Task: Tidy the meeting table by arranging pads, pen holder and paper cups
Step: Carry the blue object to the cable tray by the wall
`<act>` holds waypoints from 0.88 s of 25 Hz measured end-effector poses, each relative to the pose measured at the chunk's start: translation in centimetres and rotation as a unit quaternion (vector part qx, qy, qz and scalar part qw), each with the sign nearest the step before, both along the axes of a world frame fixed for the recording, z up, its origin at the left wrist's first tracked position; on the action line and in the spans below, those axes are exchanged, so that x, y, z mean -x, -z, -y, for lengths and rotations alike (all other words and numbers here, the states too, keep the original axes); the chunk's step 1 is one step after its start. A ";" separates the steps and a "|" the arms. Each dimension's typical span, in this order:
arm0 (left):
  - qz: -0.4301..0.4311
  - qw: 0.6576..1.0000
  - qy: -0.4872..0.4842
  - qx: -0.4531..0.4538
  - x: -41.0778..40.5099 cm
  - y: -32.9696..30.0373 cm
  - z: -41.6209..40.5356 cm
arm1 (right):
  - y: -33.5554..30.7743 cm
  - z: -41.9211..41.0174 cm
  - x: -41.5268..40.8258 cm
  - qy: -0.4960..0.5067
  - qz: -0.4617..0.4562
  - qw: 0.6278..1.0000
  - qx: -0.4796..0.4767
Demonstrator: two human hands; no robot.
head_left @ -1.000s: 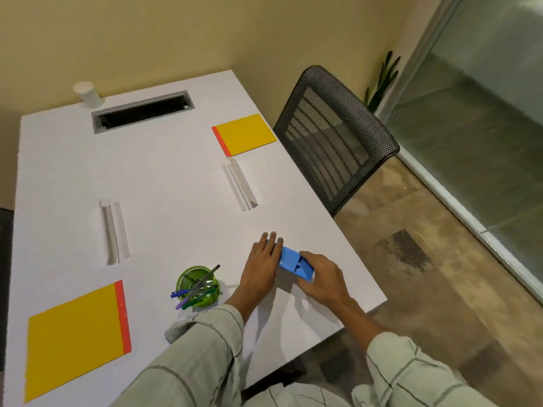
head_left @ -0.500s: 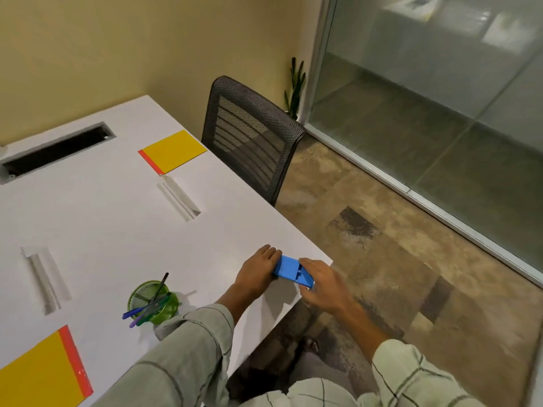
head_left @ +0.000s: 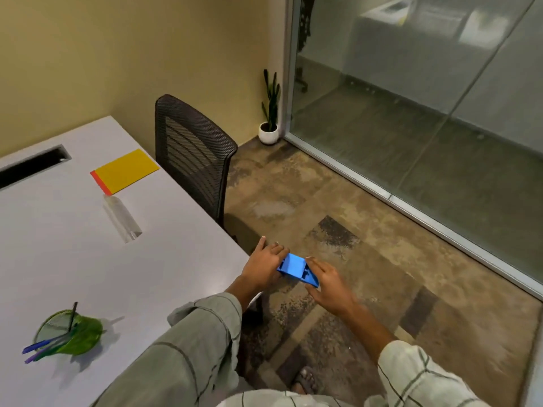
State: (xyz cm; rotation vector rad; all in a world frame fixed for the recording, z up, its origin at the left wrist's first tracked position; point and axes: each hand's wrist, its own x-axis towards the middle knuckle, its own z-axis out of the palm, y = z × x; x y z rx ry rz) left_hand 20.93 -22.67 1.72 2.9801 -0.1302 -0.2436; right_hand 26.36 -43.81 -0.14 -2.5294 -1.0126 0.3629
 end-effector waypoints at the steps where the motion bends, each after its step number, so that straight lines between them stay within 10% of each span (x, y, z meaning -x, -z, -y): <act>1: 0.000 1.000 -0.001 0.005 -1.3 -0.2 1.2 | -0.3 1.1 -1.3 0.003 -0.001 1.000 0.003; 22: 0.018 0.992 -0.119 -0.023 -37.2 1.6 -5.8 | -1.1 -9.4 -40.0 -0.132 0.097 0.983 0.082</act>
